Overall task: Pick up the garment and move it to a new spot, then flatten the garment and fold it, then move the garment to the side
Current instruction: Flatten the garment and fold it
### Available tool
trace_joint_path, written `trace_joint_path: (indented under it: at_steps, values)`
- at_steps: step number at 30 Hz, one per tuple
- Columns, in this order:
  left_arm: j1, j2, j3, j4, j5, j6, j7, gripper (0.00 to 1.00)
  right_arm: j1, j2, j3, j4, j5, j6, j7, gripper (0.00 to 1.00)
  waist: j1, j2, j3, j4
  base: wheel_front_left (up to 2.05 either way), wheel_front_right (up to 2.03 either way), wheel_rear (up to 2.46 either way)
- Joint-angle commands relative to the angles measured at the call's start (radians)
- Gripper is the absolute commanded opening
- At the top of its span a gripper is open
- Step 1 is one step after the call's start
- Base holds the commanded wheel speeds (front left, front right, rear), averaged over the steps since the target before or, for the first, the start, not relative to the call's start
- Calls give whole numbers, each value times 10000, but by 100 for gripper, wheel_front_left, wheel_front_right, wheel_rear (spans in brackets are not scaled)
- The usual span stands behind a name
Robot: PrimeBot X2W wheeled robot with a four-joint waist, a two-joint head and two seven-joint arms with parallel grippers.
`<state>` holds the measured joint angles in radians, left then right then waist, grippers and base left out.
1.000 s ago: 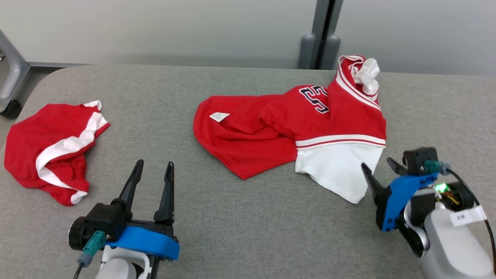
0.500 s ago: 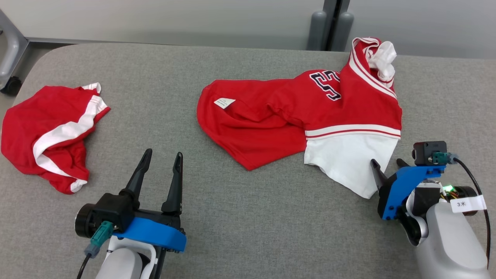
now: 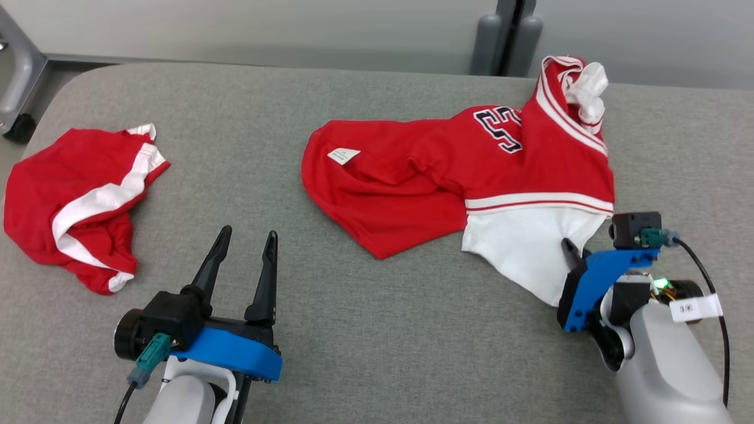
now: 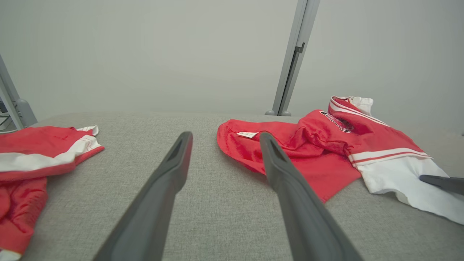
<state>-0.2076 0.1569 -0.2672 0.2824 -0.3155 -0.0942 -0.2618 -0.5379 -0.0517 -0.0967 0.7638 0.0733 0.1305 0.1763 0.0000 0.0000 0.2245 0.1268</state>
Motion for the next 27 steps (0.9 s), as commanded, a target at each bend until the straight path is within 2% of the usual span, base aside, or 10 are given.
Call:
trace_joint_path:
  at_steps: [1,6,12,15,18,19,27]
  values:
    - [167,58,123,-5,-11,48,-46,100,414,7,5,-355,106,5,-141,0,0,0,-286,-259,0,0,0]
    - [610,181,445,-114,-98,229,-46,100,1572,-15,-9,-2185,298,3,168,0,0,0,-775,-895,0,0,0]
    - [1017,336,647,-274,-146,343,-46,100,3359,-19,-716,-4792,357,3,1071,0,0,0,-1102,-1423,0,0,0]
    - [1130,416,695,-343,-146,368,-47,100,4024,-6,-1122,-5487,212,5,1219,0,0,0,-1173,-1554,0,0,0]
    - [1188,480,695,-366,-157,383,-33,100,4414,-3,-1394,-5686,-51,5,939,1,0,0,-1203,-1593,0,0,0]
    - [1192,505,699,-367,-168,382,-16,100,4453,0,-1391,-5702,4,5,737,100,0,0,-1213,-1601,0,0,0]
    - [1152,593,555,-267,-163,387,186,100,4728,5,-879,-5994,-159,5,-1623,100,0,0,-1317,-1638,0,0,0]
